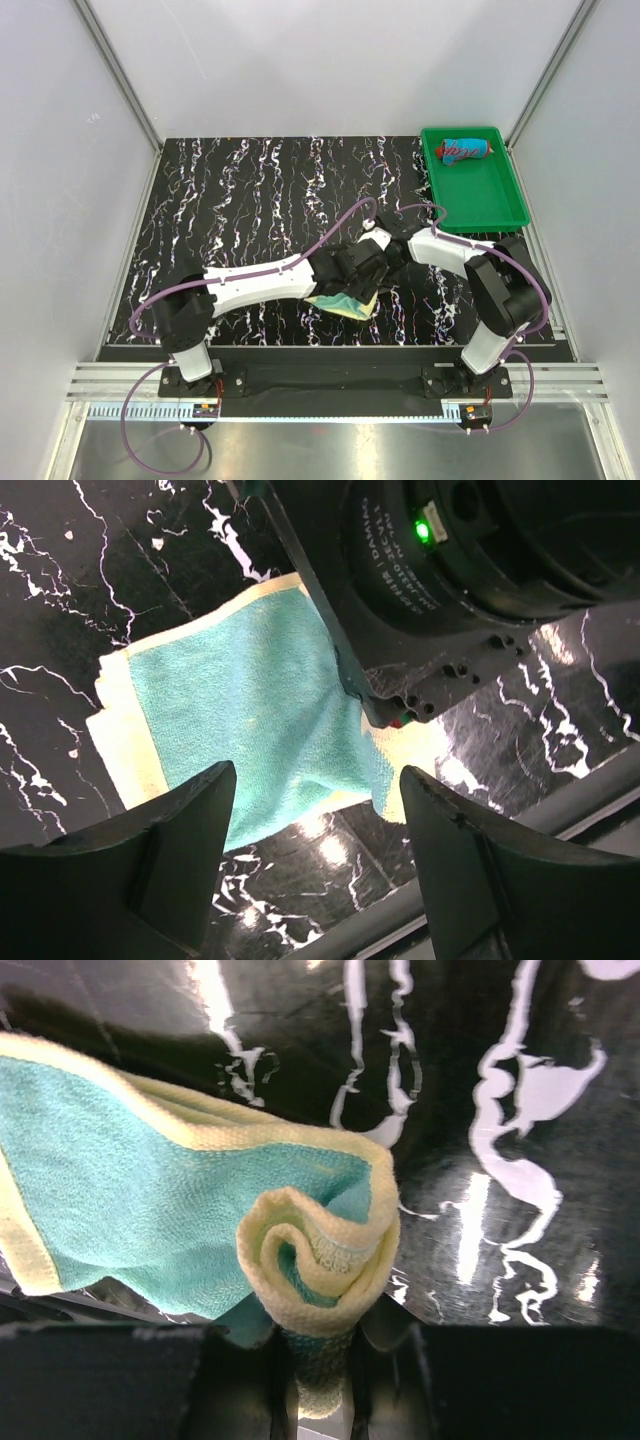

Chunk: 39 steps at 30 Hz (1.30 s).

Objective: Roll the towels
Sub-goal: Roll the towel

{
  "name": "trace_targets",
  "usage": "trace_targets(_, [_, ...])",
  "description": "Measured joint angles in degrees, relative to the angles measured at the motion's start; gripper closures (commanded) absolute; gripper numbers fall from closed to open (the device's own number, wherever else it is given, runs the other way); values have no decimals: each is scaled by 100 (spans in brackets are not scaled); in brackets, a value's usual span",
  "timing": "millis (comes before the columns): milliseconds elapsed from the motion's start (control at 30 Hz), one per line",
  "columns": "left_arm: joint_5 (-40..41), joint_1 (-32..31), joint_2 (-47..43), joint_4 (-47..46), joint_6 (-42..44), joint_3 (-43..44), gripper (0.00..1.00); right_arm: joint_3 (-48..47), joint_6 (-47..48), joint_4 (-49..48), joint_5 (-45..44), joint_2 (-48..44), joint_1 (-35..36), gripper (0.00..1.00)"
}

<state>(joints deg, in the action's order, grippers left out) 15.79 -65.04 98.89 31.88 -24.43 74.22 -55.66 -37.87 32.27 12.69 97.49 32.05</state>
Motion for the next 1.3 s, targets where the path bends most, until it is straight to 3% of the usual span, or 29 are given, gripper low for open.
trace_targets(467, [273,-201,-107,-457,-522,-354,39,0,22,81,-7,11,50,100])
trace_targets(800, [555,-400,-472,-503,-800,-892,22,-221,105,243,-76,142,131,100])
trace_targets(967, [931,-754,-535,-404,-739,-938,20,-494,122,188,-157,289,136,100])
trace_targets(1300, [1088,-678,-804,-852,-186,-935,24,-944,212,262,-260,557,118,100])
